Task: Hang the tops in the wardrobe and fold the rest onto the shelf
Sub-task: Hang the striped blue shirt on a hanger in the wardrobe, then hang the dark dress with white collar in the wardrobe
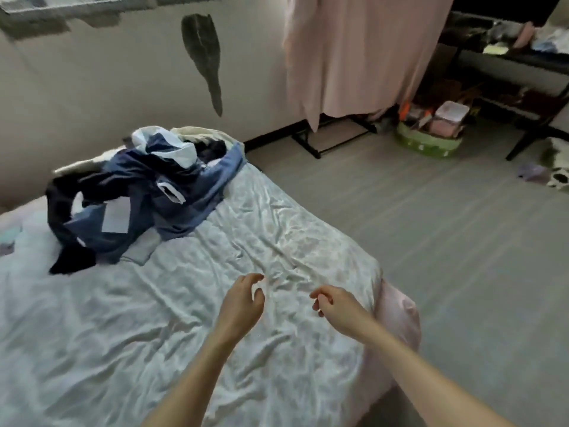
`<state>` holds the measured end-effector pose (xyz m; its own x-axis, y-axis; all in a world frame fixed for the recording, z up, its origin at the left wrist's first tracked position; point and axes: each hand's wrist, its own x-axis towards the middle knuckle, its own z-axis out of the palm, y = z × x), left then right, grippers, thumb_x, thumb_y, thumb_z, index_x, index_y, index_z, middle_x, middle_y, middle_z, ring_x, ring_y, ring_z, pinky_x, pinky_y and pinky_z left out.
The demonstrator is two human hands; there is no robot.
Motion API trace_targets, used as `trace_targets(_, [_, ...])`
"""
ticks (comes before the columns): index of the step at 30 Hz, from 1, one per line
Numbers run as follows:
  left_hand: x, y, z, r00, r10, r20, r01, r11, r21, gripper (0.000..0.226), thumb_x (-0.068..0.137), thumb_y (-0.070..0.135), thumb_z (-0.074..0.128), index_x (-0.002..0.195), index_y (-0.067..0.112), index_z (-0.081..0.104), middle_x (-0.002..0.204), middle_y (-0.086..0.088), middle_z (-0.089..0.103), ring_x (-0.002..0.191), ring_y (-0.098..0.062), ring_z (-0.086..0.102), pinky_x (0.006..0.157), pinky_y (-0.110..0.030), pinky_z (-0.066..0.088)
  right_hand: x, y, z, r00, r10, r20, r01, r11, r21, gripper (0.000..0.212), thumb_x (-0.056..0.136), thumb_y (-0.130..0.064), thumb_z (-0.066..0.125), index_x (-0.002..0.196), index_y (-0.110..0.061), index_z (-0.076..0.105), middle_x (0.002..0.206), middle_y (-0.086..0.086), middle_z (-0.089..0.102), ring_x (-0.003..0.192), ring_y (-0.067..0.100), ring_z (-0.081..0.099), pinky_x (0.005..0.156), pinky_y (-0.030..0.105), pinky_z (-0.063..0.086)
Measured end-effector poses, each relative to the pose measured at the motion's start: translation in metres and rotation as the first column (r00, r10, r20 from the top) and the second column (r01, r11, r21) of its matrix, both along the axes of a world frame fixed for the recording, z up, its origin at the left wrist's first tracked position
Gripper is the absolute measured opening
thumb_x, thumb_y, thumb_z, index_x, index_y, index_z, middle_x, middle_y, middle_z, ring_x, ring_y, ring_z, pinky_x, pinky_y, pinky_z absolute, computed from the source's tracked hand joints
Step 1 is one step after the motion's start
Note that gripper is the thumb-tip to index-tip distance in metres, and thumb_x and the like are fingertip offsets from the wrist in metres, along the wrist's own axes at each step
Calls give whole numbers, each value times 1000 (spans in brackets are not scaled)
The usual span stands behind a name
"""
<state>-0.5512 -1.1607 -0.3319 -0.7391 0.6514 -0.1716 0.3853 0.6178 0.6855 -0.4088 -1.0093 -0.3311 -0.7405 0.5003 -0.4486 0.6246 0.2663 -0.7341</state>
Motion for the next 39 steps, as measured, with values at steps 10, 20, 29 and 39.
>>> trace_targets(10, [-198, -33, -17, 946, 324, 28, -321, 945, -68, 38, 95, 14, 42, 133, 15, 49, 137, -4, 48, 122, -17, 47, 98, -26, 38, -242, 4, -17, 958, 288, -17, -284, 952, 119, 31, 96, -16, 36, 116, -17, 59, 103, -1, 65, 89, 14, 61, 81, 29, 49])
trace_targets(20, [-357, -59, -137, 847, 496, -191, -531, 799, -283, 50, 95, 25, 44, 143, 25, 31, 144, 0, 33, 127, -24, 36, 98, -38, 38, -505, 4, -136, 842, 537, -51, -453, 755, 475, 37, 95, -21, 43, 132, -12, 45, 129, 6, 50, 117, 26, 48, 88, 37, 42])
trace_targets(29, [-367, -79, -282, 889, 454, 56, -323, 710, -625, 76, 90, 57, 41, 148, 43, -7, 157, 1, -20, 144, -30, -16, 114, -54, 8, -651, -20, -180, 863, 481, -153, -242, 660, 711, 79, 88, -44, 58, 149, -21, 14, 146, 9, 27, 126, 31, 34, 90, 43, 41])
trace_targets(39, [-374, -79, -317, 883, 459, 95, -302, 713, -632, 74, 91, 59, 39, 146, 46, -9, 157, 0, -20, 143, -31, -19, 115, -57, 5, -666, -34, -199, 807, 467, -361, -230, 812, 536, 21, 98, -13, 40, 110, -6, 55, 112, 8, 56, 107, 27, 47, 83, 36, 35])
